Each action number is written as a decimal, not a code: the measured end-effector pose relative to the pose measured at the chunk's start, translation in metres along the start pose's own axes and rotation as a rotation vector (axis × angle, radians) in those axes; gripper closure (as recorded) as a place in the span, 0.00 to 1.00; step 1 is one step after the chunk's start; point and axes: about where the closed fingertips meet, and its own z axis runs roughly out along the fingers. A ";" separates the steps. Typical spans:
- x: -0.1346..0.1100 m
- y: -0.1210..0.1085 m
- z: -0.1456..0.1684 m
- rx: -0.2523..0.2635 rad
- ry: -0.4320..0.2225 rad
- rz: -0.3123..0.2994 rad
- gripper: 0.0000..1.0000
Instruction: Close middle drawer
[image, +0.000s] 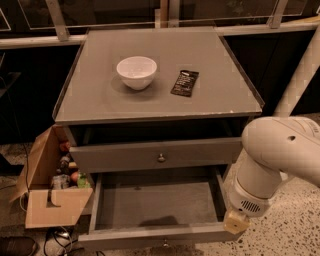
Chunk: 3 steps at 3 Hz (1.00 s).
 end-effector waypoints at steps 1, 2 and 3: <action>-0.001 0.008 0.039 -0.069 -0.021 0.050 1.00; 0.006 0.005 0.075 -0.100 -0.048 0.150 1.00; 0.014 -0.002 0.104 -0.131 -0.060 0.238 1.00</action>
Offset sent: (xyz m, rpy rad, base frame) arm -0.0213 0.0042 -0.1203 0.0880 0.1240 -0.3013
